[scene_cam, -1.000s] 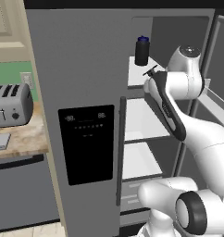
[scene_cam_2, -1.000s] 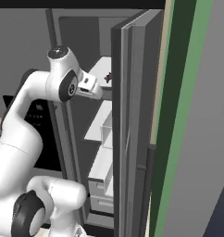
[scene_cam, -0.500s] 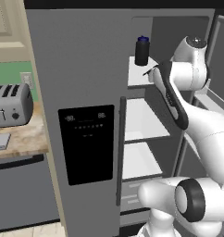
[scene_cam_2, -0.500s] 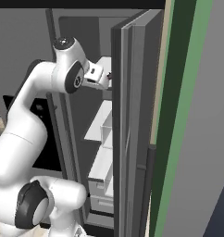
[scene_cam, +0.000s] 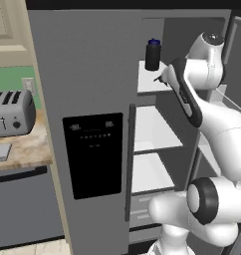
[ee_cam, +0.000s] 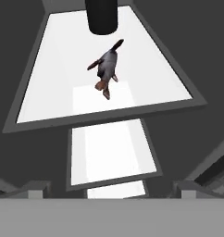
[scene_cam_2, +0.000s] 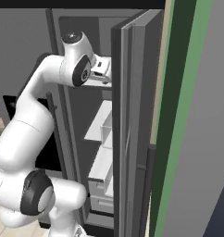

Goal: Take the fish from the fridge and place it on the digital scale on the counter by the fridge. Wait a few seconds for a reading, then move it to the plate on the dining counter.

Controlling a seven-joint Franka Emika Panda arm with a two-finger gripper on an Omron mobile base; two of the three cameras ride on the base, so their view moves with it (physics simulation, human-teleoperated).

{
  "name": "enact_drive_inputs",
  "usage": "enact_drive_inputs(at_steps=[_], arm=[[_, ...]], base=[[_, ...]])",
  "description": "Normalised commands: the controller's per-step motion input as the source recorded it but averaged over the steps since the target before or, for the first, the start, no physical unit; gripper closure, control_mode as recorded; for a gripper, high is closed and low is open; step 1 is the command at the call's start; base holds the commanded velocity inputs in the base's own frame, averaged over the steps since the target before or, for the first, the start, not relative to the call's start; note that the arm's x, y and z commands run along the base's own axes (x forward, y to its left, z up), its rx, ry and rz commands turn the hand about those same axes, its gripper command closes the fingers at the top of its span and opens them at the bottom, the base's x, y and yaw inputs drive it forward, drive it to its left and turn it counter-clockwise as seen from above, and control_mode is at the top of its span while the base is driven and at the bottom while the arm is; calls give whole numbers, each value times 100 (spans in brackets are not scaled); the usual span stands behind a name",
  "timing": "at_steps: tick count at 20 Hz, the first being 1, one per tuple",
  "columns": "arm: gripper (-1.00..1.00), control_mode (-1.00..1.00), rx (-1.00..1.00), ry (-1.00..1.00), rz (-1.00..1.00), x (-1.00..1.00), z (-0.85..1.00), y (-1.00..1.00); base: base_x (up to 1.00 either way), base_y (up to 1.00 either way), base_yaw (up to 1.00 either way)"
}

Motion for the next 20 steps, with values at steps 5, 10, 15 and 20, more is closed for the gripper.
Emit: enact_drive_inputs(at_steps=[5, 10, 15, 20], arm=[[-100, -100, -1, 0, 7, 49, 0, -8], [-100, -100, 0, 0, 6, 46, -3, -3], [-100, -100, 0, 0, 6, 49, -8, -5], [-100, -100, 0, 0, 7, 48, -7, -6]], base=[[0, 0, 0], [0, 0, 0], [0, 0, 0], [0, 0, 0]])
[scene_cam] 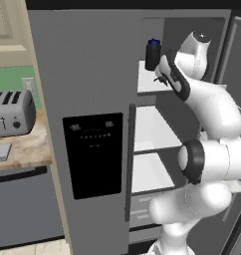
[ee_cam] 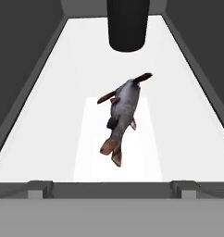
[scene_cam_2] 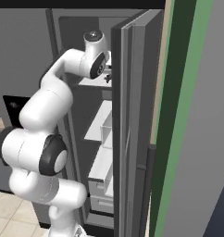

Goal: Take the fish from the fridge and place it on the digital scale on the counter by the fridge. Wait a few seconds for a reading, then move it to the plate on the dining counter.

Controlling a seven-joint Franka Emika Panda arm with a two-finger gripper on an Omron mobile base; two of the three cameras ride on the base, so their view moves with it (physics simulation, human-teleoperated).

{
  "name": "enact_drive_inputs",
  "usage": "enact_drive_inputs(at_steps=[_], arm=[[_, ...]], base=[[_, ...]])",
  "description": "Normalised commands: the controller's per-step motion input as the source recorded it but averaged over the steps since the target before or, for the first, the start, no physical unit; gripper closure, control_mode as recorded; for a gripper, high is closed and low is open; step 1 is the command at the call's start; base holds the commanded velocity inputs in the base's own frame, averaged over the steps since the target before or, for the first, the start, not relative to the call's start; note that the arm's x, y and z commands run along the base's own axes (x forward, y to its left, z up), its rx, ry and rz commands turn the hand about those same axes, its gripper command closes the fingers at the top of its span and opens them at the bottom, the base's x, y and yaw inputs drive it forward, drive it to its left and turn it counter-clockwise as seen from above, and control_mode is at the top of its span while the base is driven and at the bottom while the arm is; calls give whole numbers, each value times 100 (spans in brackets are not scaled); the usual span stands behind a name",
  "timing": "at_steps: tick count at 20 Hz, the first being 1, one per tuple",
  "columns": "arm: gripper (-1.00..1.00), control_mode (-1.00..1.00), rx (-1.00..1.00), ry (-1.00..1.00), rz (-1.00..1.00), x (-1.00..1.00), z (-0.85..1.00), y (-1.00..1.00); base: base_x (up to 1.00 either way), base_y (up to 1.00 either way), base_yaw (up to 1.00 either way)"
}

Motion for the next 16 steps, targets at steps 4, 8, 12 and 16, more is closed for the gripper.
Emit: enact_drive_inputs(at_steps=[4, 8, 12, 16], arm=[[-100, -100, 0, 2, 4, 33, -15, -10], [-100, -100, 0, 11, 1, 23, -24, -1], [-100, -100, 0, 16, 0, 18, -27, 0], [-100, -100, 0, 12, 0, 23, -15, 0]], base=[[0, 0, 0], [0, 0, 0], [0, 0, 0], [0, 0, 0]])
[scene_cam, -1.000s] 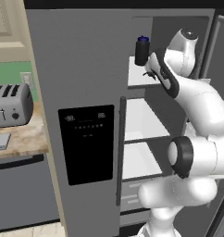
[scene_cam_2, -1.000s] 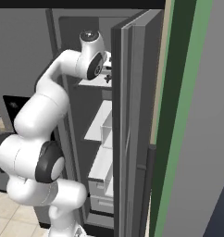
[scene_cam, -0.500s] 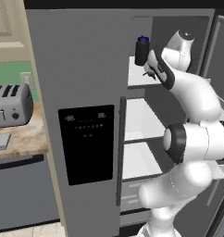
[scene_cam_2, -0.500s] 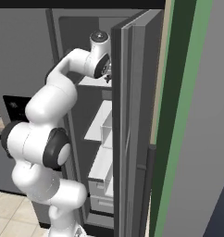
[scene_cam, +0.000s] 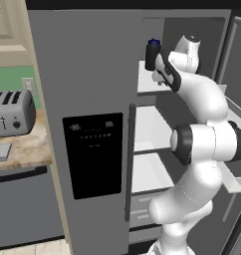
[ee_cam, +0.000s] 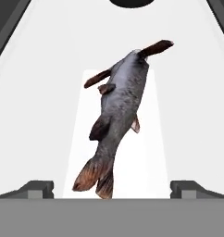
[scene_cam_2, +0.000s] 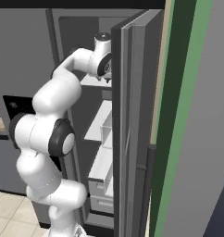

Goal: Take the fish from the fridge and place it on the digital scale on the counter by the fridge. Wait a few seconds for a reading, then move it to the plate on the dining counter.

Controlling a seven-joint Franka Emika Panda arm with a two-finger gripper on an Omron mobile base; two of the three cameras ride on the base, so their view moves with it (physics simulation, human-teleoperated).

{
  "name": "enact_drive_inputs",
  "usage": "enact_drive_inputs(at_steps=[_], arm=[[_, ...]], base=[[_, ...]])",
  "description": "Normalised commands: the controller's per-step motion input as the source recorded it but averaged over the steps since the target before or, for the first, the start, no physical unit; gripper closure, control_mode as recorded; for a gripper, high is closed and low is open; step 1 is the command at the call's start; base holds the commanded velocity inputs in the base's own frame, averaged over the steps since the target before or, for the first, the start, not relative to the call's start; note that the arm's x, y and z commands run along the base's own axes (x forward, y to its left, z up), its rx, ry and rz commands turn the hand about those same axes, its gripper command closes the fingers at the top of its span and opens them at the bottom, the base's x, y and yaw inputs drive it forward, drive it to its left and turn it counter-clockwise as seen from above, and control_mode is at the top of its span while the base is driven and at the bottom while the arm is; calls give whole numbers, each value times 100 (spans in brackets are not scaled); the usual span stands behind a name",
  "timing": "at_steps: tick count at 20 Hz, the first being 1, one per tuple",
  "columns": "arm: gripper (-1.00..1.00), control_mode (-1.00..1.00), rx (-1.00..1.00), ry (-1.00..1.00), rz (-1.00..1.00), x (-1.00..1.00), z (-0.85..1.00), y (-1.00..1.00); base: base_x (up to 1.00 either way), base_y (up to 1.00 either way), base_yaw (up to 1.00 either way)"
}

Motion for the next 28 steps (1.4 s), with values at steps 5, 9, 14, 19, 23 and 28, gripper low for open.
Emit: enact_drive_inputs(at_steps=[5, 9, 14, 19, 23, 28], arm=[[-100, -100, 0, 3, 0, 27, 0, -3], [-100, -100, 0, 8, 0, 29, 0, 0], [-100, -100, 0, 10, 0, 35, -1, 0], [-100, -100, 0, 2, 0, 34, 0, 0], [-100, -100, 0, 0, 0, 12, -2, 0], [-100, -100, 0, 0, 0, 0, -22, 0]], base=[[0, 0, 0], [0, 0, 0], [0, 0, 0], [0, 0, 0], [0, 0, 0], [0, 0, 0]])
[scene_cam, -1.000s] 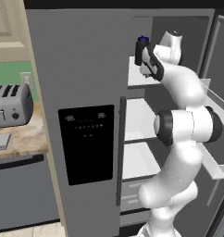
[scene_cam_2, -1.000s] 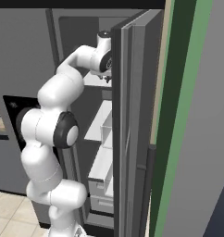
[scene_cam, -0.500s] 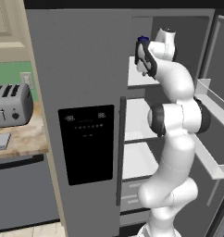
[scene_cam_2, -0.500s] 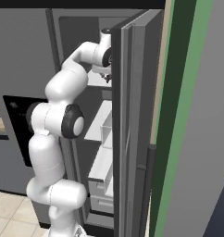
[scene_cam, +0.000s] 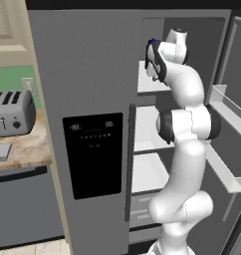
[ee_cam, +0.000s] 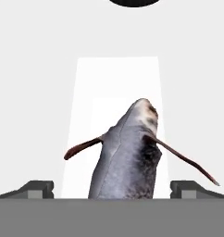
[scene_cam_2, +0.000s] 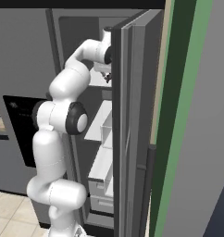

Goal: Take the fish from the fridge and place it on the digital scale on the counter by the fridge. Wait a few seconds for a reading, then move it to the plate on the dining counter.

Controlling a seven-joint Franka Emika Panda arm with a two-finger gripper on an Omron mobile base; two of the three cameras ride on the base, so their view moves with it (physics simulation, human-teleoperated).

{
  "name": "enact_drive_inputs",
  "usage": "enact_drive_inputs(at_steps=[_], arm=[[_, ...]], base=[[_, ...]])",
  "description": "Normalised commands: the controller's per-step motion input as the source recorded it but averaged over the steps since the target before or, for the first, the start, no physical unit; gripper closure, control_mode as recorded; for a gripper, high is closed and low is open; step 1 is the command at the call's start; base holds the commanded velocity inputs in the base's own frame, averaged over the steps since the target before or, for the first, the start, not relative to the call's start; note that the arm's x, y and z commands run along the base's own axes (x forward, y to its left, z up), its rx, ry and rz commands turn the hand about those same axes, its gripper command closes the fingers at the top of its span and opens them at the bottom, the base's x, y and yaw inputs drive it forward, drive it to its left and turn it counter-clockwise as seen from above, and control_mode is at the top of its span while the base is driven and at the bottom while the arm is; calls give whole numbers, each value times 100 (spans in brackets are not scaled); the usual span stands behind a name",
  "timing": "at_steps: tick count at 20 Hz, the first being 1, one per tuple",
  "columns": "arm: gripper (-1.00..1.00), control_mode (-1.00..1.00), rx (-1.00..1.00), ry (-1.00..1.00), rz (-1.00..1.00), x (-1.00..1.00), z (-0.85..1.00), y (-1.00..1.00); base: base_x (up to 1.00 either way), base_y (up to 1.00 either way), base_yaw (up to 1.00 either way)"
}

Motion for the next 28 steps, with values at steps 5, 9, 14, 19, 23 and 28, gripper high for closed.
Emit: enact_drive_inputs(at_steps=[5, 9, 14, 19, 23, 28], arm=[[-100, -100, 0, 0, 0, 0, -22, 0], [-100, -100, 0, 0, 0, 0, -7, 0], [100, -100, 0, 0, 0, 0, -3, 0], [100, -100, 0, 0, 0, 0, -2, 0], [100, -100, 0, 0, 0, 0, 0, 0], [100, -100, 0, 0, 0, -15, -1, 0]], base=[[0, 0, 0], [0, 0, 0], [0, 0, 0], [0, 0, 0], [0, 0, 0], [0, 0, 0]])
